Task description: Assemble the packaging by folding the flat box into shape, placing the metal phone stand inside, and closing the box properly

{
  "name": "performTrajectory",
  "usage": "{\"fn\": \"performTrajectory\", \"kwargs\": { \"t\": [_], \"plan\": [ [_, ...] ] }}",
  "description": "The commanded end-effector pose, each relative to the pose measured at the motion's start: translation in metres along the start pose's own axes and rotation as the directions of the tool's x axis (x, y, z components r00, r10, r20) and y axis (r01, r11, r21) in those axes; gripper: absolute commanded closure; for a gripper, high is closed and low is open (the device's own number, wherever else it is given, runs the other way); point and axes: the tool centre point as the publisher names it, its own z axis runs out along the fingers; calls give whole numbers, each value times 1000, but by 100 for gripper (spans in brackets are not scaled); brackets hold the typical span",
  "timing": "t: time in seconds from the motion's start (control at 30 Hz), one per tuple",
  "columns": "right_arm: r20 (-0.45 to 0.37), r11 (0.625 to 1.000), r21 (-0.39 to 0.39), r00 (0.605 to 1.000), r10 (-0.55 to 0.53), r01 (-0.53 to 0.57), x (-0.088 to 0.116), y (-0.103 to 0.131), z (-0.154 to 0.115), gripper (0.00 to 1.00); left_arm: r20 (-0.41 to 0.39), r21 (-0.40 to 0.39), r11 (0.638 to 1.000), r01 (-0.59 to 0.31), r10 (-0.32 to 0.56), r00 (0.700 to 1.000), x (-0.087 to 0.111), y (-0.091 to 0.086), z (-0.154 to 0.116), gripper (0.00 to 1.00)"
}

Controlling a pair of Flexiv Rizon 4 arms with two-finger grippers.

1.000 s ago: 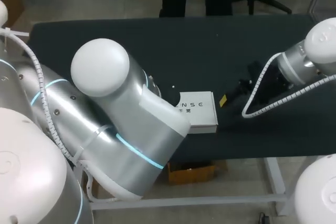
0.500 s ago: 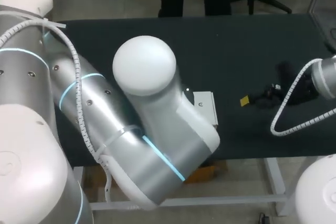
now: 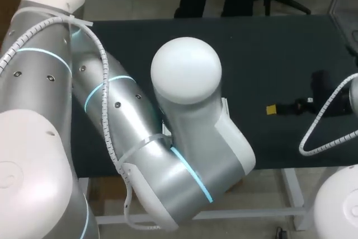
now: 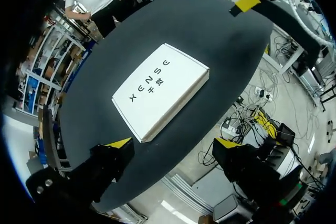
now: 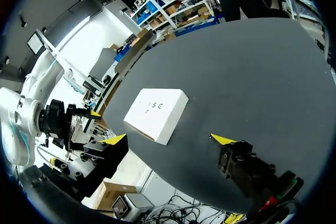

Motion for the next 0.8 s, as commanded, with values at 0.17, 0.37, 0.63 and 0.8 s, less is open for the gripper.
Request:
{"fn": "performTrajectory", "kwargs": {
  "t": [0.17,0.37,0.63,0.8],
  "plan": [
    [-33,999,-46,999,24,-26,-6,-10,-3,0,10,18,1000,6,-7,1000,11,6,-3,0],
    [7,985,-167,999,-50,50,-29,-23,-21,0,-101,-87,987,138,-147,984,34,-3,14,0],
    [42,953,-240,983,-178,183,-58,-5,-40,0,-88,-162,944,289,-305,948,58,-11,25,0],
    [56,932,-233,960,-273,279,-67,11,-41,0,-73,-208,908,364,-385,920,65,-15,32,0]
  ]
}}
